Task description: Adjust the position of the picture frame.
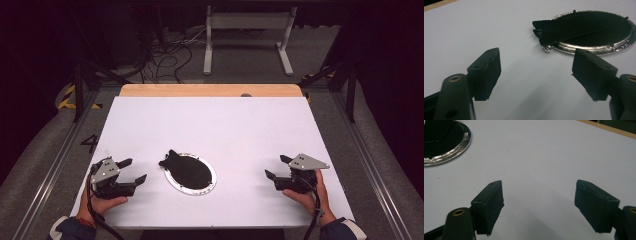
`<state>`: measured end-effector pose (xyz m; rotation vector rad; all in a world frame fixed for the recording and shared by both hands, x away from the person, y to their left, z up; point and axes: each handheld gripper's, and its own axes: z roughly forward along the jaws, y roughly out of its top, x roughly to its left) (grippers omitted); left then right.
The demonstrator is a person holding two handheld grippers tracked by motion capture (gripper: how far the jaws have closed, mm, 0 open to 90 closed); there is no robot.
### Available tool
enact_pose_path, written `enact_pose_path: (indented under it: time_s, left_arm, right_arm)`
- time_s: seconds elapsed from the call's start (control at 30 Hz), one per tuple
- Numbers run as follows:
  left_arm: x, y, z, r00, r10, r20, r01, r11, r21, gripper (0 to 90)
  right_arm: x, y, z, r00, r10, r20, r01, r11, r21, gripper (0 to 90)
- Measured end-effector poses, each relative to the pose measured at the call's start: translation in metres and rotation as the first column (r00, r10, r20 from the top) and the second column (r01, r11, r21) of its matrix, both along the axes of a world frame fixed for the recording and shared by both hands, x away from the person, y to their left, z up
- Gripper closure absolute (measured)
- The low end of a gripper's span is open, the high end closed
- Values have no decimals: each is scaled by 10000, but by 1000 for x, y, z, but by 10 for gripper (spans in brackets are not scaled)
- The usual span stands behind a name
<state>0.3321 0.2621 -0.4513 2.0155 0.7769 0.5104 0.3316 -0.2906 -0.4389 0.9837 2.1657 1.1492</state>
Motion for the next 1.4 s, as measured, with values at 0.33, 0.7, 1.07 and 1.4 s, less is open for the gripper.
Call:
enact_pose_path:
  time_s: [0.33, 0.7, 1.07, 1.4]
  left_arm:
    - [6, -5, 2, 9972, -748, 54, 747, 9971, 175, 520]
    - [27, -25, 10, 9902, -1363, 317, 1347, 9898, 470, 900]
    - [65, -52, 10, 9889, -1465, -232, 1477, 9866, 688, 900]
    - [77, -54, 1, 9869, -1349, -885, 1432, 9851, 954, 900]
  right_arm:
    - [1, 12, -2, 9997, 141, -217, -145, 9997, -187, 295]
    - [-2, 31, -4, 9939, 914, -611, -887, 9950, 456, 534]
    - [-9, 95, -6, 9657, 2502, -697, -2520, 9676, -183, 886]
    - [-14, 153, -13, 9209, 3746, -1076, -3785, 9254, -174, 900]
